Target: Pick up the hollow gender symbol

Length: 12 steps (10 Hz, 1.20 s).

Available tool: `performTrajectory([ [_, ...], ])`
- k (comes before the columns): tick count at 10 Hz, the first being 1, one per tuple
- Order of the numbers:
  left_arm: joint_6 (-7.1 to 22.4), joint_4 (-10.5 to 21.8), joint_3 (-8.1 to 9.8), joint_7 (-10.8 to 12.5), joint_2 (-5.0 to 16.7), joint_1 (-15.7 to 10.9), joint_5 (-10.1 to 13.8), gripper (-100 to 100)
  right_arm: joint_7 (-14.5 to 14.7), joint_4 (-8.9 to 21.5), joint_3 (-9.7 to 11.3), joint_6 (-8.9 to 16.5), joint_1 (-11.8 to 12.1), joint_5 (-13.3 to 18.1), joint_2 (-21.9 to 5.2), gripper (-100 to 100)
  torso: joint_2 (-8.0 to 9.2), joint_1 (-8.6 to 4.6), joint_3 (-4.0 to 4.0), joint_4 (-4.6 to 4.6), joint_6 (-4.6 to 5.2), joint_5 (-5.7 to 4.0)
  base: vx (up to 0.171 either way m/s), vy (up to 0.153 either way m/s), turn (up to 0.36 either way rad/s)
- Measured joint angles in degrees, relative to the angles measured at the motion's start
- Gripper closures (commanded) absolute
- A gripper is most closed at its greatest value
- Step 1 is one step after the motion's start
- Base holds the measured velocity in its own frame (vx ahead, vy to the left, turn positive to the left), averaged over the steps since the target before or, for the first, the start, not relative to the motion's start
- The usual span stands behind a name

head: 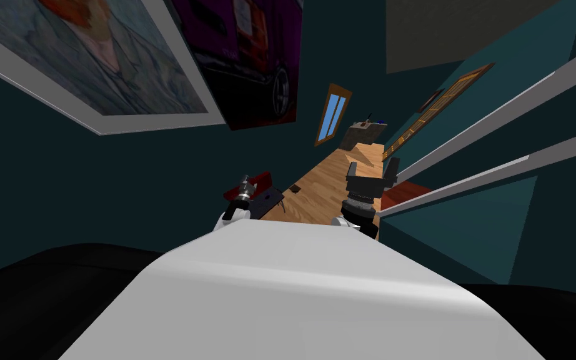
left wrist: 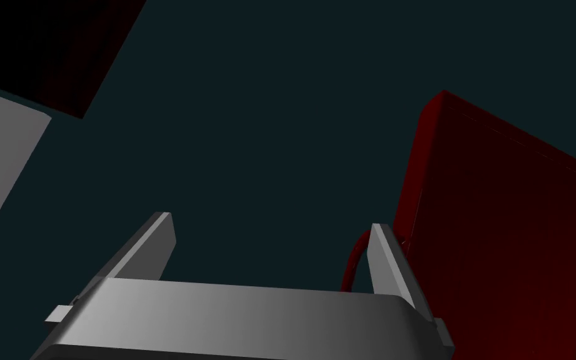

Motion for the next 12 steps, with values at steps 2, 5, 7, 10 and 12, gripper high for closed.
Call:
performTrajectory([
  [2,2.6,2.03,-0.03,1.24,0.58,-1.07,0.87,-100,0.0,0.0,0.0,0.0,0.0,0.0,0.0,0,0.0,0.04,0.0,0.0,0.0,0.01,0.053,0.014,-0.01],
  [5,7.44,4.02,-0.23,2.93,0.69,-2.77,1.89,-100,0.0,0.0,0.0,0.0,0.0,0.0,0.0,0,-0.03,0.01,-0.01,0.0,0.0,0.0,0.047,0.006,-0.009],
  [7,10.15,5.51,-0.36,4.27,1.35,-3.25,2.9,-100,0.0,0.0,0.0,0.0,0.0,0.0,0.0,0,-0.03,0.06,-0.01,-0.01,0.0,0.01,0.052,0.016,-0.009],
  [10,14.73,7.14,-0.49,6.02,1.85,-4.32,4.05,-100,0.0,0.0,0.0,0.0,0.0,0.0,0.0,0,-0.01,0.0,-0.01,-0.01,-0.01,0.0,0.056,0.007,-0.01],
  [12,17.97,8.21,-0.63,7.22,2.09,-4.97,4.81,-100,0.0,0.0,0.0,0.0,0.0,0.0,0.0,0,-0.02,0.04,-0.01,-0.01,-0.01,0.01,0.054,0.016,-0.01],
])
